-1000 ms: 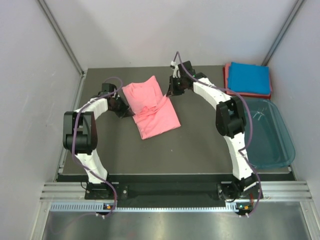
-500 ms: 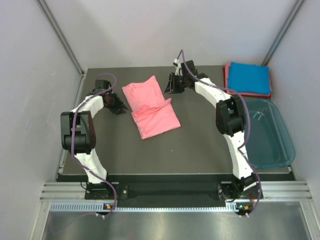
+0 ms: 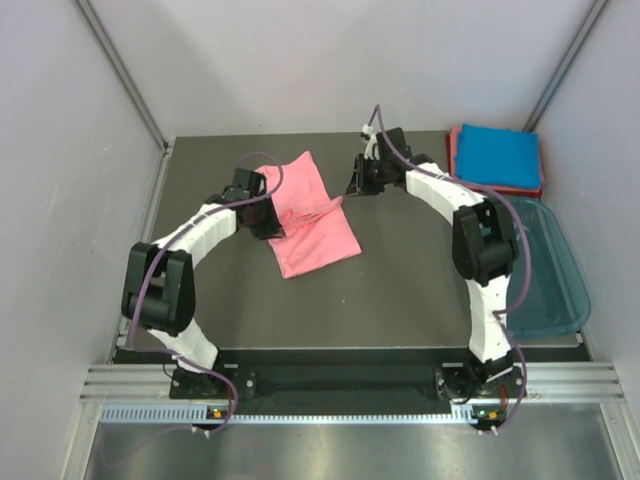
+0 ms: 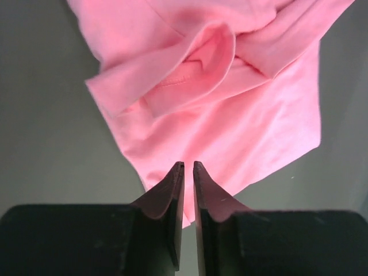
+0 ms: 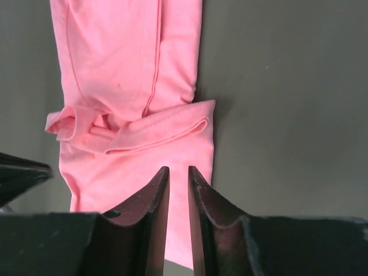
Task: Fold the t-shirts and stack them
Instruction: Fold the tshirt
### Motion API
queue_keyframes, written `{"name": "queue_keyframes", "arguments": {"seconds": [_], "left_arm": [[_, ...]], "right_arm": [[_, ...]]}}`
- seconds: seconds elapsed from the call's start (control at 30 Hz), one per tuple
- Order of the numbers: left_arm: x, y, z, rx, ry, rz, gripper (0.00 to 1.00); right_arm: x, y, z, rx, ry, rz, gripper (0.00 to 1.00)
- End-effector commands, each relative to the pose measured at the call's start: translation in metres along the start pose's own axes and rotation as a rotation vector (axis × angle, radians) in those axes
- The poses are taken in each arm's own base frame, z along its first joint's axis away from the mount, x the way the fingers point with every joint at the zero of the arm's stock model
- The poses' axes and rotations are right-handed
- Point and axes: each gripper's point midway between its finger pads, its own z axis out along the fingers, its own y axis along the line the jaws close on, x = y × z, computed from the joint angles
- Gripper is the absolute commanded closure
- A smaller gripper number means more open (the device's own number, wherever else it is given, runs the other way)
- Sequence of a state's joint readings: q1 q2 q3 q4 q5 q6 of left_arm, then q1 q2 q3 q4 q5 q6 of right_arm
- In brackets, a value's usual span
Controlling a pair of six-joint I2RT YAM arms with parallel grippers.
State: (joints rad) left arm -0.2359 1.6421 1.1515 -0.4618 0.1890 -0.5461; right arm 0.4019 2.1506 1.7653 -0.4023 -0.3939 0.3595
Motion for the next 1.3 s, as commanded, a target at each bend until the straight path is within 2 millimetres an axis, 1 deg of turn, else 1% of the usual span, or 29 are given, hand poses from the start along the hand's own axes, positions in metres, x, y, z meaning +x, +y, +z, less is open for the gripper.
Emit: {"name": "queue_keyframes", "arguments": {"seconds": [0.0, 0.1, 0.13, 0.2, 0.23, 0.3, 0.33, 0.4, 0.43, 0.47, 0.5, 0.53, 0.57, 0.6, 0.7, 0.77, 0.83, 0.87, 0.9, 0.93, 0.97, 1.0, 1.03, 1.07, 1.1, 1.13, 1.2, 1.23, 1.27], "left_arm": [[0.009, -0.020, 0.015, 0.025, 0.014, 0.087, 0.85], [0.008, -0.043, 0.027, 0.048, 0.025, 0.131, 0.88], [0.000, -0.052, 0.028, 0.063, 0.011, 0.139, 0.89], [0.003, -0.058, 0.040, 0.064, 0.035, 0.145, 0.89], [-0.003, -0.065, 0.042, 0.071, 0.024, 0.148, 0.89], [-0.002, -0.064, 0.054, 0.053, 0.040, 0.149, 0.89], [-0.011, -0.068, 0.056, 0.053, 0.022, 0.150, 0.89], [-0.011, -0.065, 0.067, 0.030, 0.036, 0.148, 0.89], [-0.022, -0.068, 0.067, 0.019, 0.012, 0.153, 0.89], [-0.019, -0.061, 0.074, -0.014, 0.033, 0.152, 0.89], [-0.023, -0.061, 0.076, -0.028, 0.027, 0.155, 0.89], [-0.036, -0.066, 0.074, -0.032, 0.000, 0.161, 0.89], [-0.041, -0.059, 0.079, -0.080, -0.019, 0.171, 0.89], [-0.056, -0.065, 0.074, -0.083, -0.047, 0.184, 0.89], [-0.093, -0.043, 0.069, -0.216, -0.143, 0.162, 0.88], [-0.117, -0.044, 0.054, -0.229, -0.195, 0.131, 0.87], [-0.135, -0.033, 0.038, -0.266, -0.258, 0.106, 0.85], [-0.142, -0.036, 0.021, -0.261, -0.299, 0.107, 0.85], [-0.144, -0.037, 0.013, -0.265, -0.318, 0.113, 0.83], [-0.132, -0.028, 0.014, -0.274, -0.295, 0.122, 0.82], [-0.132, -0.031, 0.000, -0.258, -0.316, 0.122, 0.81], [-0.125, -0.028, -0.002, -0.257, -0.306, 0.123, 0.79], [-0.104, -0.016, 0.003, -0.268, -0.251, 0.127, 0.76], [-0.100, -0.016, -0.007, -0.249, -0.263, 0.123, 0.75], [-0.095, -0.010, -0.009, -0.242, -0.254, 0.117, 0.73], [-0.075, -0.003, -0.010, -0.207, -0.209, 0.135, 0.70], [-0.071, 0.006, -0.013, -0.151, -0.202, 0.135, 0.69], [-0.061, 0.014, -0.013, -0.145, -0.170, 0.163, 0.69], [-0.058, 0.009, -0.021, -0.097, -0.164, 0.187, 0.68]], "right_arm": [[-0.022, 0.014, -0.028, -0.019, -0.095, -0.046, 0.81], [-0.015, 0.010, -0.036, -0.002, -0.098, -0.042, 0.83], [-0.014, 0.011, -0.039, -0.001, -0.099, -0.044, 0.83], [-0.012, 0.008, -0.048, 0.006, -0.110, -0.042, 0.83], [-0.012, 0.007, -0.051, 0.007, -0.113, -0.040, 0.83], [-0.012, 0.002, -0.059, 0.015, -0.121, -0.032, 0.83], [-0.012, 0.002, -0.061, 0.015, -0.124, -0.032, 0.83], [-0.014, -0.002, -0.068, 0.016, -0.136, -0.021, 0.83], [-0.016, 0.000, -0.070, 0.008, -0.147, -0.024, 0.83], [-0.017, -0.001, -0.071, 0.008, -0.151, -0.024, 0.83], [-0.018, -0.001, -0.073, 0.005, -0.156, -0.025, 0.83], [-0.019, -0.002, -0.074, 0.006, -0.160, -0.024, 0.83], [-0.020, -0.004, -0.075, 0.006, -0.161, -0.020, 0.83], [-0.021, -0.004, -0.076, 0.004, -0.164, -0.019, 0.83], [-0.021, -0.007, -0.075, 0.010, -0.166, -0.021, 0.82], [-0.020, -0.008, -0.074, 0.007, -0.165, -0.021, 0.82], [-0.019, -0.008, -0.071, -0.005, -0.159, -0.020, 0.82], [-0.018, -0.008, -0.070, -0.007, -0.157, -0.018, 0.82], [-0.017, -0.008, -0.069, -0.012, -0.152, -0.015, 0.81], [-0.017, -0.008, -0.068, -0.016, -0.149, -0.015, 0.81], [-0.017, -0.007, -0.067, -0.021, -0.149, -0.016, 0.80], [-0.017, -0.003, -0.064, -0.045, -0.143, -0.024, 0.79], [-0.017, -0.001, -0.062, -0.063, -0.136, -0.035, 0.78], [-0.017, 0.003, -0.059, -0.087, -0.130, -0.047, 0.76], [-0.021, 0.010, -0.053, -0.145, -0.131, -0.077, 0.73], [-0.021, 0.014, -0.049, -0.176, -0.130, -0.094, 0.70], [-0.024, 0.015, -0.038, -0.224, -0.117, -0.145, 0.64], [-0.022, 0.014, -0.033, -0.237, -0.101, -0.163, 0.64], [-0.022, 0.012, -0.029, -0.244, -0.094, -0.189, 0.63]]}}
